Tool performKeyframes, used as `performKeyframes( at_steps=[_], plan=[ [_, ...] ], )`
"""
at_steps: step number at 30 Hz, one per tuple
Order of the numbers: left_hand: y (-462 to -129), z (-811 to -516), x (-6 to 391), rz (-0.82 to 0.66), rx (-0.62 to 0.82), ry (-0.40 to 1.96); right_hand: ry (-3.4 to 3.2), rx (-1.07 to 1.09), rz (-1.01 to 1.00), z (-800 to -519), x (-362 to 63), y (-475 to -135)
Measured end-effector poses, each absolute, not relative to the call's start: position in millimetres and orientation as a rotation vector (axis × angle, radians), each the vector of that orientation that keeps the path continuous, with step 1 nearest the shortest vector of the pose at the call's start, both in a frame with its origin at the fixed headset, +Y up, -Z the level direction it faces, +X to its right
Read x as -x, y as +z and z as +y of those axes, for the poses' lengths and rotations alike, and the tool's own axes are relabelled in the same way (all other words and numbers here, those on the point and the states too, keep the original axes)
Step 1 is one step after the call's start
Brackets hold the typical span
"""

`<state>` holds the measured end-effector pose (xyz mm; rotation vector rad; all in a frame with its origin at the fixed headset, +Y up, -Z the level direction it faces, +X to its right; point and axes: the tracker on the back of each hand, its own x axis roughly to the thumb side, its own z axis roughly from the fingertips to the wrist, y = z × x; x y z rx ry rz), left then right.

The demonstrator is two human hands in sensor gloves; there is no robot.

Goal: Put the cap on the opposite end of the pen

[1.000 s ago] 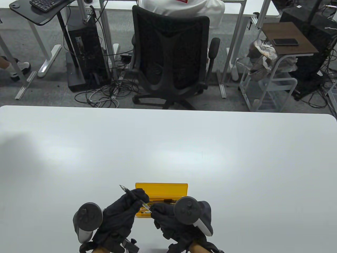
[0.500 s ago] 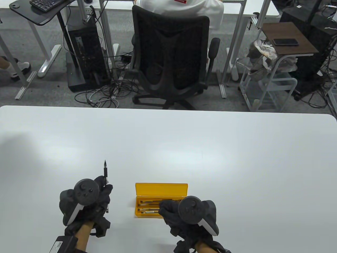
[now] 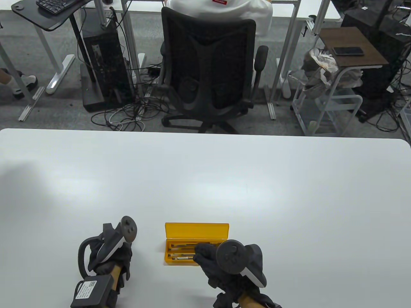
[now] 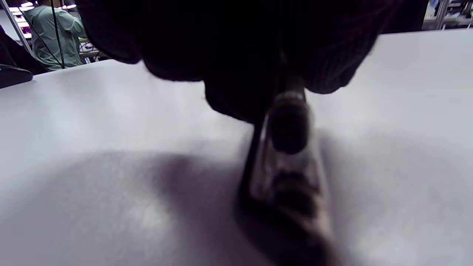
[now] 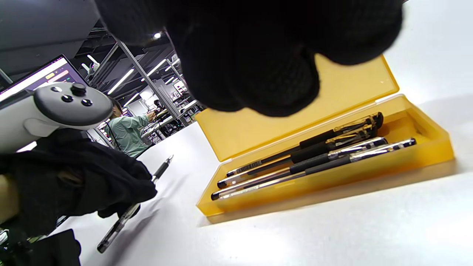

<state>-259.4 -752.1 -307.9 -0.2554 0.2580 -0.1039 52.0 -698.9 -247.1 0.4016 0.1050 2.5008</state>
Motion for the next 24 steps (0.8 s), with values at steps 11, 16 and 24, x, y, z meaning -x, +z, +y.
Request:
performKeyframes(
  at_steps=[11,16,24],
  plan=[
    [-304.0,-762.5,264.7,0.263,0.247,-0.106,2.51,-0.389,0.134,-700.0,-52.3,-248.7],
    [-302.8,-763.4,264.7,0.26,0.239,-0.109,2.504,-0.375,0.141,-700.1,-53.0,-249.3],
    [-300.8,-760.5,263.7,0.267,0.243,-0.103,2.511,-0.37,0.14,-700.1,-53.9,-250.1]
  ],
)
